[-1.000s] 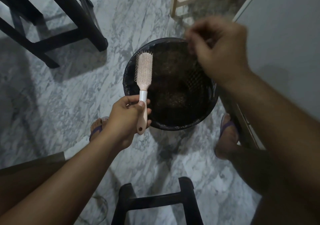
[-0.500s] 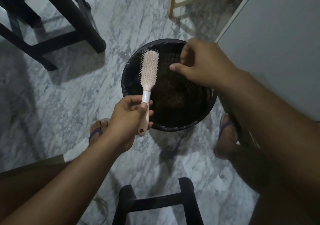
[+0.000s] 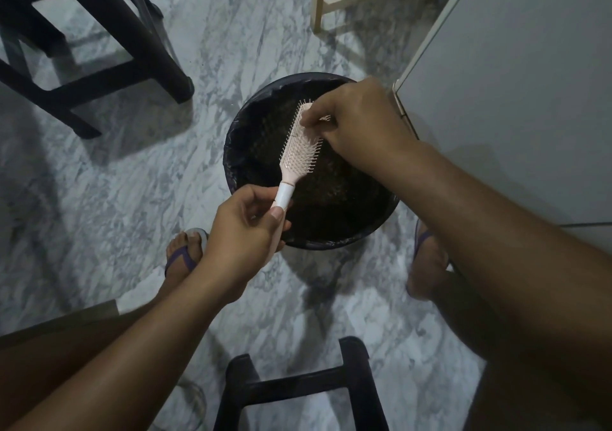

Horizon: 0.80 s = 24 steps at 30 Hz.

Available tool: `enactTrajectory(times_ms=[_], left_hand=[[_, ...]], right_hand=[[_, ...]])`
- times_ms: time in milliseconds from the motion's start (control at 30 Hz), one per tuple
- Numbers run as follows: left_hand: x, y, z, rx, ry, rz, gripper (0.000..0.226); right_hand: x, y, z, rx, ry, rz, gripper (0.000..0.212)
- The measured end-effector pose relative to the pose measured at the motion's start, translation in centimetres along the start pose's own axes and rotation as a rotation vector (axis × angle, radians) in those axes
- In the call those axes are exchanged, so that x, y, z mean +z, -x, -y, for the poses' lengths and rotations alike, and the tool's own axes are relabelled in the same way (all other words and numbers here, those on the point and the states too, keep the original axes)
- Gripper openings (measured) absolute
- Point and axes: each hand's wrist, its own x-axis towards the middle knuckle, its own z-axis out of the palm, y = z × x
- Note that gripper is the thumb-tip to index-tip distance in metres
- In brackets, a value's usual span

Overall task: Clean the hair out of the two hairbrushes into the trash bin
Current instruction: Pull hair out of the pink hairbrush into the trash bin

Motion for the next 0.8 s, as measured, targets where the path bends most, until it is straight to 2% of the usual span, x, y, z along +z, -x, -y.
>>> enactTrajectory(times_ms=[100,367,500,567,600,667,800], left_hand=[[0.1,0.2,0.1,-0.011,-0.02,0.009,0.017],[0.0,-0.1,-0.1,-0.062,0.069,0.006,0.02],[-0.3,-0.4,-0.1,-0.076,0.106,-0.018,0.019],[-0.5,-0.5,-0.1,-0.08,0.112,-0.03,0.02],[-0.6,-0.6,-0.1,-0.083,0.116,-0.036,0.02],[-0.7,-0.6,-0.3,-0.091,0.133,-0.052,0.021],[-0.9,-0.7,-0.6,-0.077,0.17,-0.086,0.021]], right_hand=[[0.2,0.1,0.2,-0.022,0.015,-0.087,0.017],[-3.2,-0.8,0.8,-0.003,-0.277,-0.337,0.012],[-6.3,-0.8,1.0,-0.077,-0.396,-0.578,0.008],[-7.0,-0.4,0.8,-0.094,-0.384,-0.715,0.011],[-6.9,-0.1,0.5,-0.102,-0.374,-0.732,0.012],[-6.0,0.4,-0.2,-0.061,-0.344,-0.58,0.008],[-2.0,1.3,-2.3,0.26,-0.062,0.087,0.006]])
